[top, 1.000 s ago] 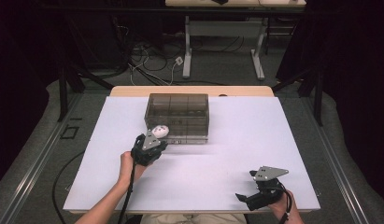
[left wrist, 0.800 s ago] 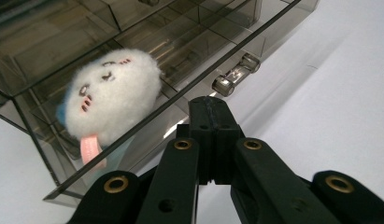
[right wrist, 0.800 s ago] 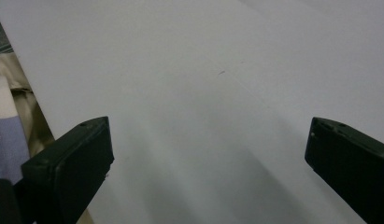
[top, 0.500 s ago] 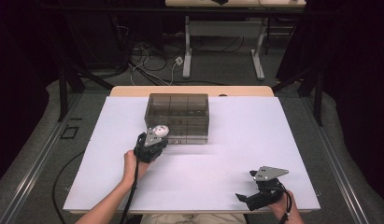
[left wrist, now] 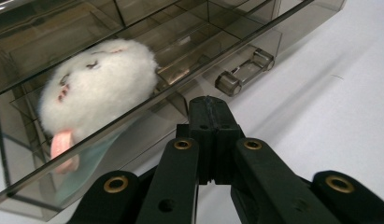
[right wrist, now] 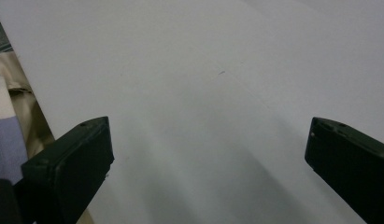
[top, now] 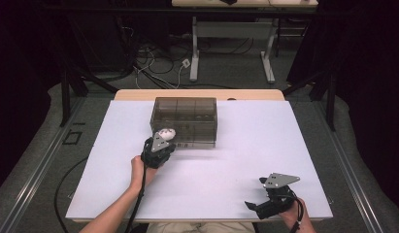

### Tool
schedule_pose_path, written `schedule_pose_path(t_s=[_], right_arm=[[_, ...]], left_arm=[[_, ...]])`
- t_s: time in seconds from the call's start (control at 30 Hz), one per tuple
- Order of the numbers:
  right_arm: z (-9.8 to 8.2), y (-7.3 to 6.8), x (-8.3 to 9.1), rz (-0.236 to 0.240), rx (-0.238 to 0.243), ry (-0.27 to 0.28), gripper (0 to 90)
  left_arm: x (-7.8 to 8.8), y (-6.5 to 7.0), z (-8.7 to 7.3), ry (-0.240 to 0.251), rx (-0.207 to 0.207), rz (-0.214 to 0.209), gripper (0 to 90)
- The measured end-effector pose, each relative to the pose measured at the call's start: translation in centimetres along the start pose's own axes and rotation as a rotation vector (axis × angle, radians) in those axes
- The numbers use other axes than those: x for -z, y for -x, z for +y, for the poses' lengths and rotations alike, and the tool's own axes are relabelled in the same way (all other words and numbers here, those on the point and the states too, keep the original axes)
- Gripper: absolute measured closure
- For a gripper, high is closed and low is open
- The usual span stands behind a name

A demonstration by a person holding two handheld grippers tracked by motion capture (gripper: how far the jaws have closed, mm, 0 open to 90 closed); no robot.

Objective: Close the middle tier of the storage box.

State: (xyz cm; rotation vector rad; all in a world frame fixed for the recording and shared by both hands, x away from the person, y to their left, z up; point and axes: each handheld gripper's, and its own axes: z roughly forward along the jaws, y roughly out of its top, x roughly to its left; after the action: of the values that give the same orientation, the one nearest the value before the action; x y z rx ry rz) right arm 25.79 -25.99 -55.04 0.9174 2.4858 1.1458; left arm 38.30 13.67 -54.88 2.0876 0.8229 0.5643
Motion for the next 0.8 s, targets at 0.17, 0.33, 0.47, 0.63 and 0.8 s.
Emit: schedule_pose_path(t_s=[0.17,0.33,0.47,0.63,0.8], right_arm=[[0.0,0.0,0.0,0.005,0.001,-0.003,0.6],[0.0,0.0,-0.1,0.006,0.012,0.002,0.6],[0.1,0.0,-0.1,0.005,0.015,0.002,0.6],[0.1,0.0,-0.1,0.006,0.011,-0.006,0.7],[0.1,-0.1,-0.1,0.003,0.013,-0.005,0.7]], left_arm=[[-0.6,0.1,0.2,0.008,0.002,0.013,90.0],[-0.9,0.2,0.3,0.029,0.006,0.030,90.0],[-1.0,0.2,0.3,0.037,-0.004,0.037,90.0],[-1.2,0.2,0.3,0.047,0.003,0.040,90.0],[-1.6,-0.1,0.5,0.051,0.021,0.045,90.0]])
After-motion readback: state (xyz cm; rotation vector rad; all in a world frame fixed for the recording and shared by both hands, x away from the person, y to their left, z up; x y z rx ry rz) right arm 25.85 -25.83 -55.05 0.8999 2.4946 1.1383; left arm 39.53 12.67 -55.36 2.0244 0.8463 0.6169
